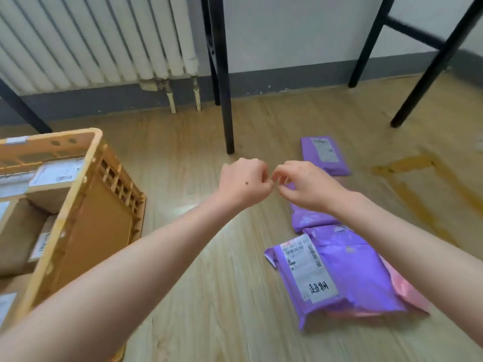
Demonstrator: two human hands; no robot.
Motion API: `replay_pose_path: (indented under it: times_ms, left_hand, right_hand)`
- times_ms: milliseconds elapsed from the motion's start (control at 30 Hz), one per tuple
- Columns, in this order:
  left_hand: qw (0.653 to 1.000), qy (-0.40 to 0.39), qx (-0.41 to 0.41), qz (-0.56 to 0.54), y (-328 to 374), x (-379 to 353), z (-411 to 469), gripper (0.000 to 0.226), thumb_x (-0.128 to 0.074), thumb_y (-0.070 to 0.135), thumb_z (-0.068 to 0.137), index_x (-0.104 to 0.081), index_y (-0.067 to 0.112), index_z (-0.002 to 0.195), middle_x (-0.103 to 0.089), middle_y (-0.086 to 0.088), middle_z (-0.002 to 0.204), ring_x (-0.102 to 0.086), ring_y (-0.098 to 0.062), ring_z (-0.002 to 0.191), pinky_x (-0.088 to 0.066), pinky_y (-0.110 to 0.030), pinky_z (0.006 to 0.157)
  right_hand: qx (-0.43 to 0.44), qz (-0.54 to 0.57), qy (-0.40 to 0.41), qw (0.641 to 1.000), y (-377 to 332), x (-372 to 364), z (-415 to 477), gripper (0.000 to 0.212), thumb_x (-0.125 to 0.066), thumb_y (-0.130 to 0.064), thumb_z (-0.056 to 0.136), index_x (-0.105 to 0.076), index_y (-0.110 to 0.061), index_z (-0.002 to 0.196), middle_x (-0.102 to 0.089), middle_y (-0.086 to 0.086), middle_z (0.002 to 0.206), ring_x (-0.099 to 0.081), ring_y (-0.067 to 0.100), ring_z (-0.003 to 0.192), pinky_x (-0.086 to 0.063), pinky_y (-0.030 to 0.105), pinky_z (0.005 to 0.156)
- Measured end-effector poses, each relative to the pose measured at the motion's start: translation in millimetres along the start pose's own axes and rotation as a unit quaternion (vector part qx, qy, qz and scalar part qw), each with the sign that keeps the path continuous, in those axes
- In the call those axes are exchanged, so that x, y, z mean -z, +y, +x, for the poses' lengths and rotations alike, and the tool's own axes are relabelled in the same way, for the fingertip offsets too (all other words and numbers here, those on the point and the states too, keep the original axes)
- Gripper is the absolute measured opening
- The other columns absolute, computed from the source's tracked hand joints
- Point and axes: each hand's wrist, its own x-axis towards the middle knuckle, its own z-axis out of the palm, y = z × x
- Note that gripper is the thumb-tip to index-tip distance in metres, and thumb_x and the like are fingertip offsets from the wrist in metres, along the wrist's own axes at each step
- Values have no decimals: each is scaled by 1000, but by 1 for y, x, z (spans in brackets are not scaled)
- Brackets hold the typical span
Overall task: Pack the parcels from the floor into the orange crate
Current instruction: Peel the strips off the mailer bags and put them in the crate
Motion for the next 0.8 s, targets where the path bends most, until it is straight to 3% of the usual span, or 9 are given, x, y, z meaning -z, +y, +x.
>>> replay_pose_path:
  times_ms: [133, 200, 267, 400, 500, 600, 667, 733, 800]
  left_hand:
    - [986, -143, 62, -54, 25, -68, -19, 13, -51, 26, 82, -62, 20, 83, -63, -3, 80, -63, -28, 86, -41, -28, 61]
    - [951, -272, 108, -95, 32, -100, -27, 20, -55, 24, 83, -60, 13, 99, -58, -6, 88, -61, -27, 88, -44, -28, 63]
    - [904, -341, 207, -153, 37, -125, -37, 36, -58, 24, 85, -49, 8, 116, -51, -10, 101, -57, -27, 89, -49, -32, 66]
    - [819, -332, 372, -283, 37, -156, -56, 68, -57, 26, 89, -16, 5, 139, -47, -19, 126, -62, -36, 97, -54, -42, 77]
    - [761, -302, 423, -388, 40, -172, -65, 73, -55, 22, 90, -7, 5, 141, -50, -18, 118, -56, -32, 88, -48, -40, 77]
    - [686, -230, 484, -492, 44, -187, -71, 64, -56, 12, 87, -15, 6, 137, -51, -15, 96, -55, -27, 74, -50, -39, 71]
    - [652, -199, 496, -537, 43, -190, -74, 58, -56, 10, 84, -24, 7, 132, -50, -12, 78, -52, -22, 53, -49, -34, 57]
    - [643, -199, 478, -564, 39, -186, -75, 41, -56, 10, 82, -42, 9, 121, -45, -6, 61, -40, -15, 33, -35, -23, 46]
    - [649, -202, 449, -580, 34, -173, -70, 27, -57, 9, 80, -53, 11, 107, -48, -4, 58, -40, -13, 31, -32, -21, 47]
  right_hand:
    - [-62, 12, -59, 996, 40, -21, -28, 25, -58, -12, 83, -65, -13, 108, -64, 8, 102, -59, 23, 99, -44, 32, 86]
    - [-127, 3, -117, 985, 58, -44, -42, 37, -60, -14, 83, -58, -15, 120, -56, 11, 114, -52, 26, 111, -42, 33, 92]
    - [-205, 10, -159, 966, 71, -69, -56, 53, -62, -18, 82, -44, -13, 132, -49, 16, 124, -46, 31, 119, -40, 35, 96]
    - [-292, 55, -176, 939, 82, -102, -72, 81, -66, -23, 81, -18, -5, 144, -34, 23, 137, -42, 39, 126, -40, 40, 100]
    - [-305, 74, -173, 934, 83, -114, -76, 81, -66, -22, 82, -15, -6, 143, -33, 23, 137, -42, 37, 125, -41, 39, 99]
    - [-320, 109, -185, 923, 83, -122, -75, 70, -63, -20, 82, -21, -7, 137, -41, 21, 130, -55, 34, 110, -49, 35, 79]
    - [-331, 135, -196, 913, 81, -124, -74, 65, -62, -19, 83, -24, -8, 136, -45, 20, 130, -57, 31, 107, -47, 30, 68]
    - [-328, 134, -200, 913, 80, -124, -72, 65, -60, -18, 85, -25, -7, 138, -45, 21, 132, -54, 32, 113, -46, 32, 79]
    - [-320, 136, -182, 920, 77, -118, -66, 65, -59, -17, 85, -25, -7, 140, -46, 20, 132, -53, 33, 116, -45, 33, 87]
